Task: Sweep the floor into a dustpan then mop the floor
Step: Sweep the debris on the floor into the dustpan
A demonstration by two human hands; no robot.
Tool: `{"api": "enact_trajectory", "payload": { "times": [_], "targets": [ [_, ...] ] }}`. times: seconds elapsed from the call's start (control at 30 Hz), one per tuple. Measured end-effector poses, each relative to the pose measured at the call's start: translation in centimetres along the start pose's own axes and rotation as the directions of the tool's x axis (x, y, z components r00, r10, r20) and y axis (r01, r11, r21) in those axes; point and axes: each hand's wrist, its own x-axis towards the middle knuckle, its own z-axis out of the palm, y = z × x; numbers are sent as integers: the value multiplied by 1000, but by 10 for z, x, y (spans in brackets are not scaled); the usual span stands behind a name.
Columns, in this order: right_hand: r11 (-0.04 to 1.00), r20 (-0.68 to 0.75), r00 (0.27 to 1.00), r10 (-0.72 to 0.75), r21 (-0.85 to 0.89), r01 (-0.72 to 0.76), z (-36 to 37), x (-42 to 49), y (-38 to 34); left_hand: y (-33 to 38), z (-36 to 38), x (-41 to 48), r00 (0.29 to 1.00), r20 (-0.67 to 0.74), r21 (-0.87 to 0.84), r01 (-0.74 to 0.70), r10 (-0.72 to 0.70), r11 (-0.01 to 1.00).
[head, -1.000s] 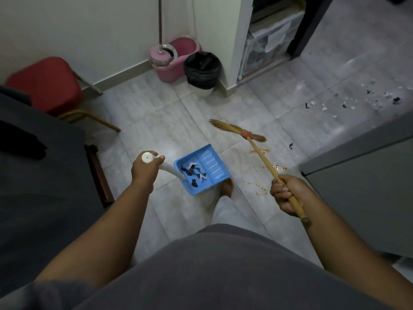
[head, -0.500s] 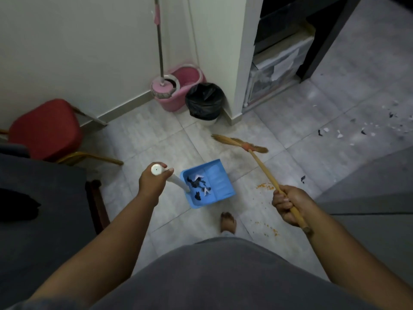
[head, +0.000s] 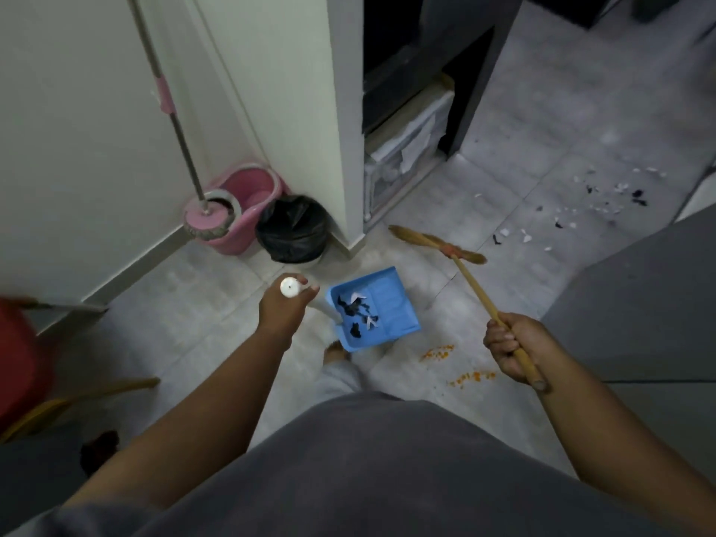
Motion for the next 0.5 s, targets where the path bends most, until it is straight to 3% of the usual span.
{"api": "enact_trajectory", "payload": {
  "times": [0.3,0.5],
  "targets": [
    [945,-27,988,-149,290,151,45,-2,-51,100,67,122,943,315,84,-143,110,986],
    [869,-52,981,-187,457,190,47,18,-86,145,131,174,892,431,118,-208,138,971]
  ]
}}
